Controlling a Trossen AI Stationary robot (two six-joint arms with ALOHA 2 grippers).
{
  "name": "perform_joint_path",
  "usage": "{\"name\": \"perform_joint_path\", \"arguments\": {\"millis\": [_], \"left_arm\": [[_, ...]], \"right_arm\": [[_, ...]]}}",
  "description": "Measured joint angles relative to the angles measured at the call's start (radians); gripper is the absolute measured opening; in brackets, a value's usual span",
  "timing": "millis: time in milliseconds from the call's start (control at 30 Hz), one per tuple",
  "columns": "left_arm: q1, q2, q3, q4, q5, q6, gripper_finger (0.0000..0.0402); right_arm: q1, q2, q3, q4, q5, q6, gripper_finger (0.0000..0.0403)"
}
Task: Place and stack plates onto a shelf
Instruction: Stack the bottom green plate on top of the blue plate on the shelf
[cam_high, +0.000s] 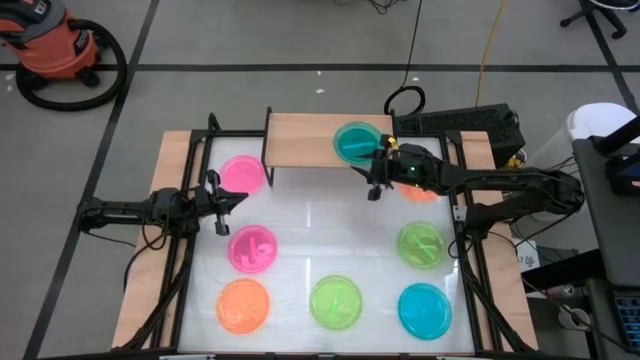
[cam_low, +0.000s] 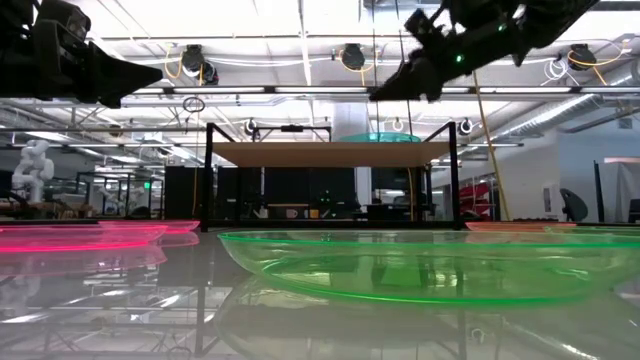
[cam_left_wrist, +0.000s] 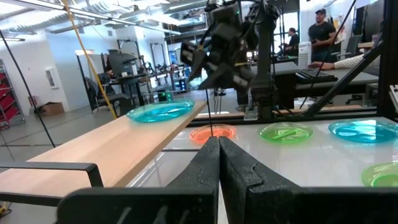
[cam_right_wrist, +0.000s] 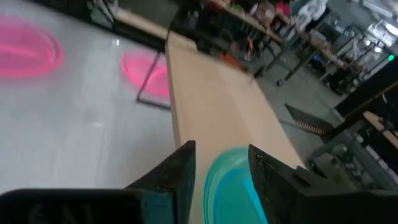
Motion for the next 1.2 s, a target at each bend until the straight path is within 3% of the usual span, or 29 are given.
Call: {"name": "perform_joint_path", "arguments": {"millis": [300,733,900,1067,1200], "left_arm": [[0.000,0.000,0.000,0.000,0.000,0.000,0.0004],[0.000,0.000,0.000,0.000,0.000,0.000,0.0004],[0.000,0.000,0.000,0.000,0.000,0.000,0.0004],[0.000,0.000,0.000,0.000,0.000,0.000,0.0004],[0.000,0.000,0.000,0.000,0.000,0.000,0.0004]], "right_arm": [[0.109,-0.126,0.000,-0.012,0.000,0.046,0.0137],[0.320,-0.227,-0.006,-0.201,0.000,0.179,0.0137],[0.395,-0.232,-0.083,-0.146,0.011,0.187,0.0137],[0.438,-0.241,-0.185,-0.081,0.124,0.186,0.0137],[0.450,-0.286,-0.264,-0.012,0.140,0.194,0.0137]]}}
